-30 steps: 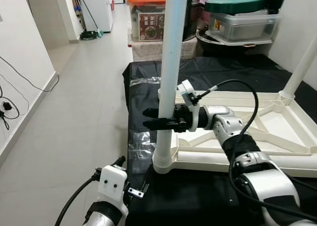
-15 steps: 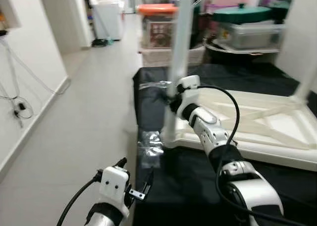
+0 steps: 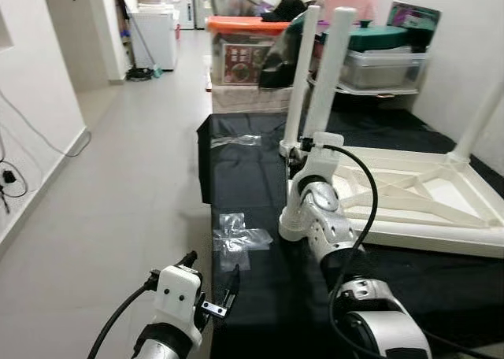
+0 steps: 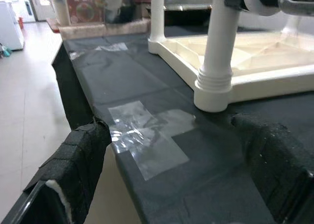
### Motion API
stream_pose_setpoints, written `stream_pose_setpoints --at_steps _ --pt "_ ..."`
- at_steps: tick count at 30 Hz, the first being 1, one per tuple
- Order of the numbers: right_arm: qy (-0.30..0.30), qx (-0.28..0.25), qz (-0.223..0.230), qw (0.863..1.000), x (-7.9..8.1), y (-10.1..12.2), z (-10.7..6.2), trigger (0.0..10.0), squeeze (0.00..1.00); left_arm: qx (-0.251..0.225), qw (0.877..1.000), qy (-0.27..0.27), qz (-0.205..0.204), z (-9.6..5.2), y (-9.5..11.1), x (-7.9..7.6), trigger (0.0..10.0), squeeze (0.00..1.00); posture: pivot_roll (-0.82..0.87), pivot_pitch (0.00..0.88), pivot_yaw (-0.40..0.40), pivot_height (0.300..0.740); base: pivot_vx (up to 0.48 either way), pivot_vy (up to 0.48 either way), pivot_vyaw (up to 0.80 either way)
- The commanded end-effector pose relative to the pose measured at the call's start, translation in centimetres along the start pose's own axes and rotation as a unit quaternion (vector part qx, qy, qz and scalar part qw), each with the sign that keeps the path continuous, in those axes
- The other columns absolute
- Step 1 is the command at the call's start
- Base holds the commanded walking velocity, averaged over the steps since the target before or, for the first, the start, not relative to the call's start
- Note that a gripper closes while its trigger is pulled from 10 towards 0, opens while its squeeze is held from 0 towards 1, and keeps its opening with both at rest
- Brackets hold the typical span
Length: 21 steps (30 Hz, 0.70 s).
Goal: Building children table
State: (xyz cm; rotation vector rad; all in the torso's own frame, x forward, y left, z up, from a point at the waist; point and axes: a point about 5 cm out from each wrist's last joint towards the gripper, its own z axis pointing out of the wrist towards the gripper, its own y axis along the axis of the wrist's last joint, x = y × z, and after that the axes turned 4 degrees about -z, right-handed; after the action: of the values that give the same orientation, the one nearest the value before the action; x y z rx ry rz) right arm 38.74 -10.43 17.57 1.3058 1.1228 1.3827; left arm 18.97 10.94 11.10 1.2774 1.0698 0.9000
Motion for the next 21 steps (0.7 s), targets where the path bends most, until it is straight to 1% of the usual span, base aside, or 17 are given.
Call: stream_pose_setpoints --at_steps 1,2,3,4,5,7,9,10,11,13,14,15,16,17,18,20,21 --pt "0.065 -0.017 0.014 0.998 0.8 0.3 0.0 10.0 0.97 0.004 1.000 -0.001 0.003 0.1 -0.3 0.0 10.0 0.00 -0.02 0.000 -0.001 0.740 0.000 0.000 0.00" --pt "0.065 -0.017 0.014 0.998 0.8 0.3 0.0 10.0 0.97 0.004 1.000 -0.001 0.003 0.1 -0.3 0.0 10.0 0.00 -0.02 0.000 -0.001 0.740 0.000 0.000 0.00" --pt "0.132 -0.016 0.039 0.990 1.4 0.5 -0.1 10.0 0.00 0.005 1.000 -0.001 0.002 0.1 -0.3 0.0 10.0 0.00 -0.02 0.000 -0.001 0.740 0.000 0.000 0.00" --pt "0.175 -0.015 0.059 0.983 1.9 0.7 -0.2 10.0 0.00 0.004 1.000 -0.001 0.002 0.1 -0.3 0.0 10.0 0.00 -0.02 0.000 0.007 0.740 0.000 0.000 0.00" --pt "0.237 -0.012 0.056 0.970 2.2 0.8 -0.5 10.0 0.00 0.005 1.000 -0.001 0.002 0.1 -0.3 0.0 10.0 0.00 -0.01 0.000 0.012 0.740 0.000 0.000 0.00" --pt "0.315 0.002 0.062 0.947 2.1 0.9 -0.8 10.0 0.00 0.005 1.000 -0.002 0.003 0.1 -0.3 0.1 10.0 0.00 0.00 0.000 0.011 0.740 0.000 0.000 0.00" --pt "0.399 0.021 0.060 0.915 1.9 1.1 -1.3 10.0 0.00 0.005 1.000 -0.002 0.004 0.1 -0.3 0.1 10.0 0.00 0.02 0.000 0.000 0.740 0.000 0.000 0.00" --pt "0.465 0.035 0.054 0.883 1.7 1.3 -1.8 10.0 0.00 0.004 1.000 -0.002 0.005 0.1 -0.3 0.1 10.0 0.00 0.02 0.000 -0.001 0.740 0.000 0.000 0.00" --pt "0.465 0.035 0.054 0.883 1.7 1.3 -1.8 10.0 0.00 0.004 1.000 -0.002 0.005 0.1 -0.3 0.1 10.0 0.00 0.02 0.000 -0.001 0.740 0.000 0.000 0.00" --pt "0.548 0.058 0.037 0.833 1.3 1.5 -2.5 10.0 0.00 0.004 1.000 -0.001 0.005 0.1 -0.3 0.1 10.0 0.00 0.02 0.000 -0.001 0.740 0.000 0.000 0.00" --pt "0.548 0.058 0.037 0.833 1.3 1.5 -2.5 10.0 0.00 0.004 1.000 -0.001 0.005 0.1 -0.3 0.1 10.0 0.00 0.02 0.000 -0.001 0.740 0.000 0.000 0.00" --pt "0.581 0.069 0.030 0.810 1.3 1.6 -2.7 10.0 0.00 0.004 1.000 -0.001 0.006 0.1 -0.3 0.1 10.0 0.00 0.02 0.000 -0.001 0.740 0.000 0.000 0.00" --pt "0.623 0.079 0.017 0.778 1.3 1.8 -3.1 10.0 0.00 0.004 1.000 -0.001 0.006 0.1 -0.3 0.1 10.0 0.00 0.02 0.000 -0.001 0.740 0.000 0.000 0.00" --pt "0.653 0.086 0.010 0.753 1.3 1.9 -3.3 10.0 0.00 0.004 1.000 -0.001 0.006 0.1 -0.3 0.2 10.0 0.00 0.02 0.000 -0.001 0.740 0.000 0.000 0.00" --pt "0.653 0.086 0.010 0.753 1.3 1.9 -3.3 10.0 0.00 0.004 1.000 -0.001 0.006 0.1 -0.3 0.2 10.0 0.00 0.02 0.000 -0.001 0.740 0.000 0.000 0.00" --pt "0.679 0.095 0.001 0.728 1.8 2.2 -3.1 10.0 0.00 0.004 1.000 0.000 0.006 0.2 -0.3 0.1 10.0 0.00 0.03 0.000 -0.009 0.740 0.000 0.000 0.00" --pt "0.679 0.095 0.001 0.728 1.8 2.2 -3.1 10.0 0.00 0.004 1.000 0.000 0.006 0.2 -0.3 0.1 10.0 0.00 0.03 0.000 -0.009 0.740 0.000 0.000 0.00"
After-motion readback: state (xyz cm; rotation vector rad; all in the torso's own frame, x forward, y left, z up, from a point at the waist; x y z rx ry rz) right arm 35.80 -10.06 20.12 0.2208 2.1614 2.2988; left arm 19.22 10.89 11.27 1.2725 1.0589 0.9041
